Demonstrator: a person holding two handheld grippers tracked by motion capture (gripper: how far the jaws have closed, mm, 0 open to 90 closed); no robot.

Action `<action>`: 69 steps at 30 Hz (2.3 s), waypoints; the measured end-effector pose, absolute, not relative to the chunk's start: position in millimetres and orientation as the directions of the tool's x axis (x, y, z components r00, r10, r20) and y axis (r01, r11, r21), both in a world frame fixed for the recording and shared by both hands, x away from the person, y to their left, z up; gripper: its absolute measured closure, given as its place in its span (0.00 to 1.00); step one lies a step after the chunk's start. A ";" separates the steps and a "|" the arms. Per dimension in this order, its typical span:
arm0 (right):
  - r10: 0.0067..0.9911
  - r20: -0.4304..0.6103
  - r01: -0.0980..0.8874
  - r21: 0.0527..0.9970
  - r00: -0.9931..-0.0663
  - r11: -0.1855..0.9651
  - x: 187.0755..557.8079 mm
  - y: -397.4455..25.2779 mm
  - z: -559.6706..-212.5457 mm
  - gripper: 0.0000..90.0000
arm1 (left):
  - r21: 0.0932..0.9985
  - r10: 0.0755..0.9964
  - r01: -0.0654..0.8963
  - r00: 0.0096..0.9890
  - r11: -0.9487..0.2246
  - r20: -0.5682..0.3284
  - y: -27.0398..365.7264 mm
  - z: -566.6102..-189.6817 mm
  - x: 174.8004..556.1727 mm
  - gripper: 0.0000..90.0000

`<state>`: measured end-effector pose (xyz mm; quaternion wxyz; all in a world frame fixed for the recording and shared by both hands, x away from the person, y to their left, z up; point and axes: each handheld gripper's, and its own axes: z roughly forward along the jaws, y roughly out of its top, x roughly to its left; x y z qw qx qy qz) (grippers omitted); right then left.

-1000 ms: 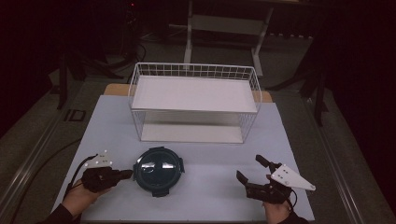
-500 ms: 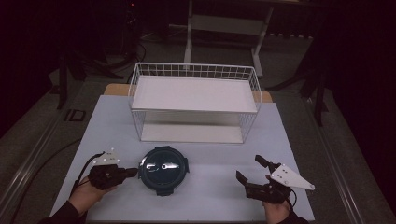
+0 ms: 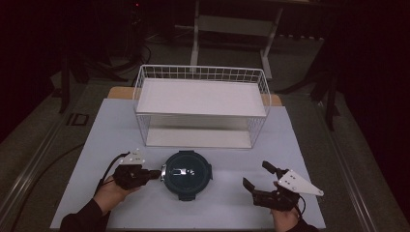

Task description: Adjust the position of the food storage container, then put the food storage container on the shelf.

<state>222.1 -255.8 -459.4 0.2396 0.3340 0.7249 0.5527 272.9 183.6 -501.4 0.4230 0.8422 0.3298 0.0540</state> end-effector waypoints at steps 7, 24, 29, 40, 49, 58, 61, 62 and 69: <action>0.747 0.025 0.224 0.960 -0.664 0.167 222.4 -255.2 -460.0 0.13 | 0.751 0.579 0.501 0.791 -0.430 -0.197 169.5 -502.1 275.7 1.00; 0.742 0.014 0.217 0.960 -0.671 0.179 223.0 -253.9 -461.8 0.13 | 0.755 0.550 0.484 0.811 -0.443 -0.197 143.7 -502.5 283.2 1.00; 0.737 0.015 0.220 0.959 -0.675 0.181 222.8 -252.4 -462.2 0.13 | 0.755 0.545 0.485 0.813 -0.441 -0.203 135.5 -502.9 285.1 1.00; 0.744 0.008 0.213 0.960 -0.668 0.180 221.8 -255.0 -461.0 0.13 | 0.777 0.558 0.474 0.807 -0.414 -0.194 146.9 -495.1 281.6 0.88; 0.716 0.010 0.202 0.962 -0.698 0.183 222.6 -249.6 -463.7 0.12 | 0.812 0.560 0.503 0.780 -0.295 -0.280 157.8 -482.1 276.0 0.15; 0.722 0.001 0.170 0.972 -0.691 0.161 225.1 -243.4 -452.9 0.12 | 0.800 0.573 0.547 0.748 -0.246 -0.335 152.7 -467.9 273.3 0.02; 0.714 -0.013 0.161 0.971 -0.700 0.176 224.3 -240.0 -447.8 0.12 | 0.770 0.576 0.595 0.721 -0.230 -0.386 149.9 -470.3 278.3 0.02; 0.713 -0.021 0.157 0.971 -0.700 0.183 224.0 -238.9 -446.1 0.13 | 0.758 0.574 0.613 0.710 -0.220 -0.408 149.2 -472.2 280.7 0.02; 0.678 0.030 0.195 0.966 -0.734 0.169 225.6 -238.4 -439.5 0.20 | 0.690 0.617 0.700 0.629 -0.184 -0.473 140.5 -488.3 293.9 0.04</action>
